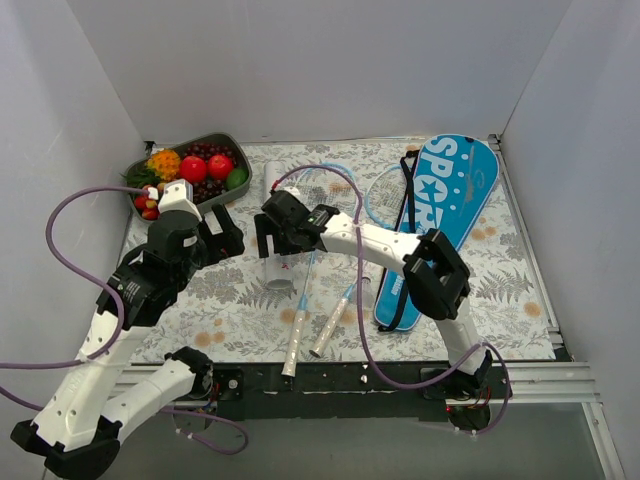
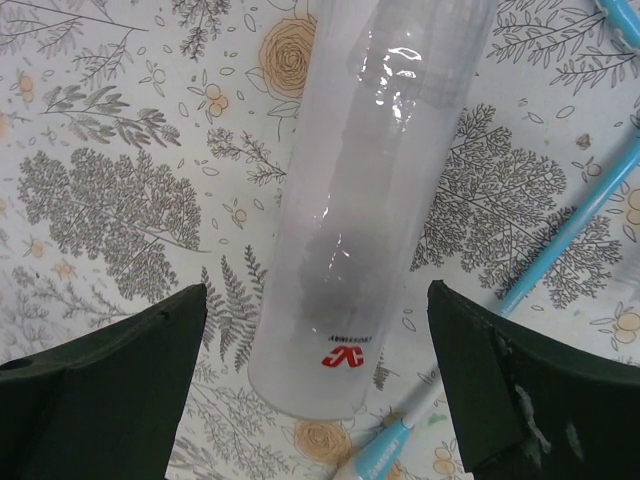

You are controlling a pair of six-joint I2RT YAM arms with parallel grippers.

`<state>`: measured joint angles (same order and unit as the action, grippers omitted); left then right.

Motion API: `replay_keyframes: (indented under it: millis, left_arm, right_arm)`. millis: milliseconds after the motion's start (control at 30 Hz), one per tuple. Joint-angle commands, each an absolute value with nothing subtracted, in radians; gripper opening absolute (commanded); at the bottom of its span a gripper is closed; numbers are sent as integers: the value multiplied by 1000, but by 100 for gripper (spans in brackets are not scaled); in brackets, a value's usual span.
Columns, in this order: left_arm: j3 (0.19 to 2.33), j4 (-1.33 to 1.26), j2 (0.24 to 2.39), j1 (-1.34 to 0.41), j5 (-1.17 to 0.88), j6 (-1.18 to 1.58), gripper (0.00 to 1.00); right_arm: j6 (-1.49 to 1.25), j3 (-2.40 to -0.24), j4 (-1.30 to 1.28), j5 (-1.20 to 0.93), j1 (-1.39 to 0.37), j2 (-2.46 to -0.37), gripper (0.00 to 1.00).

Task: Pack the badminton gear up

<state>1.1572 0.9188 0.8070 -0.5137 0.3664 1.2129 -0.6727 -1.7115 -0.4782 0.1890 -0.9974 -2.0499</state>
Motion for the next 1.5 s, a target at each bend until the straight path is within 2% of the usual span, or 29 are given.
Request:
replay_keyframes:
  millis: [0, 567, 667, 767, 800, 967, 1000, 1167, 1200, 1467]
  left_arm:
    - [1144, 934, 776, -517, 341, 1200, 96]
    - [1118, 919, 755, -517, 341, 1151, 96]
    - [1114, 914, 755, -517, 341, 1144, 96]
    - [1112, 913, 753, -517, 348, 1137, 96]
    - [1112, 914, 753, -517, 350, 1135, 96]
    - [1109, 916, 750, -517, 360, 1124, 96]
    - [1111, 916, 752, -517, 364, 1121, 97]
    - [1141, 917, 759, -517, 356, 1108, 97]
    - [1147, 919, 767, -517, 357, 1104, 97]
    - [1164, 899, 790, -517, 357, 1072, 97]
  right_arm:
    - [-730, -1833, -566, 250, -1014, -2132, 98]
    - [-784, -1839, -677, 362, -1061, -2240, 98]
    - [-784, -1829, -669, 359, -1062, -2240, 90]
    - [-782, -1821, -658, 348, -1062, -2237, 76]
    - [-782, -1810, -652, 348, -1062, -2237, 69]
    - [-782, -1795, -641, 334, -1065, -2226, 47]
    - [-781, -1795, -641, 334, -1065, -2226, 39]
    - [-761, -1802, -655, 357, -1066, -2189, 14]
    - [-750, -1807, -661, 362, -1066, -2178, 3]
    - [-655, -1812, -756, 462, -1066, -2008, 1]
